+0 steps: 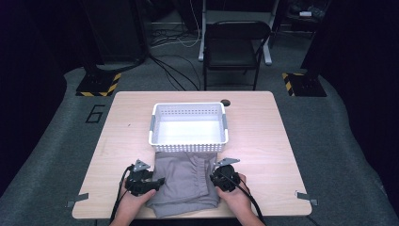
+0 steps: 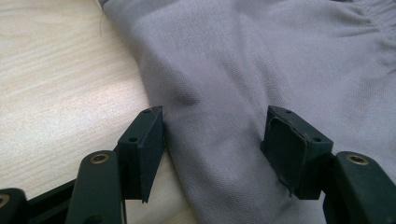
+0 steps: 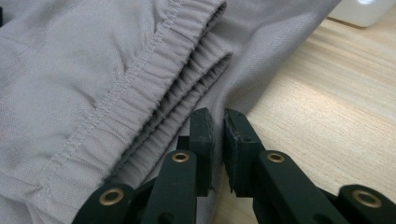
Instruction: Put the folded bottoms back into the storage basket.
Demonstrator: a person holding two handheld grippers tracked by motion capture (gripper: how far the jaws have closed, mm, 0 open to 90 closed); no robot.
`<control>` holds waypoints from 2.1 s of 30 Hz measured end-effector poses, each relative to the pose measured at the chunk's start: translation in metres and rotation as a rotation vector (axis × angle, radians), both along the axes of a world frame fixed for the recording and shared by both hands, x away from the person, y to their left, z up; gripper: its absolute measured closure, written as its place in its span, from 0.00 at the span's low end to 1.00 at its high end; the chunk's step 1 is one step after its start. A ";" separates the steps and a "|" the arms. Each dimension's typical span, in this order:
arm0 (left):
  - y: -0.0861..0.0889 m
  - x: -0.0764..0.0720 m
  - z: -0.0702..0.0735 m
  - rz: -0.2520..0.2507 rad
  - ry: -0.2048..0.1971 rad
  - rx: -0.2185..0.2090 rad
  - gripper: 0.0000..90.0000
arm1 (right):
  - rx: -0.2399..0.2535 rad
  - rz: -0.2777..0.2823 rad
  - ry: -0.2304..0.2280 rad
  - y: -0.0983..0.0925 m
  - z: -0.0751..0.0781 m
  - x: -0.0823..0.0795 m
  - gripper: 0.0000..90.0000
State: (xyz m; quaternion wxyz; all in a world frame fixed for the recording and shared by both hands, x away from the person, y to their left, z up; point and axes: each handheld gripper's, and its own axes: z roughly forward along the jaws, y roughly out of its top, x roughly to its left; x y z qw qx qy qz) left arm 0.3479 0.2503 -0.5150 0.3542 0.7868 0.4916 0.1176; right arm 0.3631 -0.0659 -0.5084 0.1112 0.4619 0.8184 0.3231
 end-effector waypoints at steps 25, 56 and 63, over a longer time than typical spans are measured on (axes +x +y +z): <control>-0.013 -0.007 0.000 0.008 -0.026 0.020 0.75 | -0.012 -0.014 -0.006 0.001 0.000 -0.004 0.93; -0.014 -0.019 0.031 0.030 -0.051 -0.046 0.87 | 0.139 -0.021 0.002 -0.013 0.026 -0.012 0.97; -0.012 -0.022 0.042 0.054 -0.048 -0.085 0.87 | 0.154 -0.013 0.010 -0.013 0.036 -0.016 0.97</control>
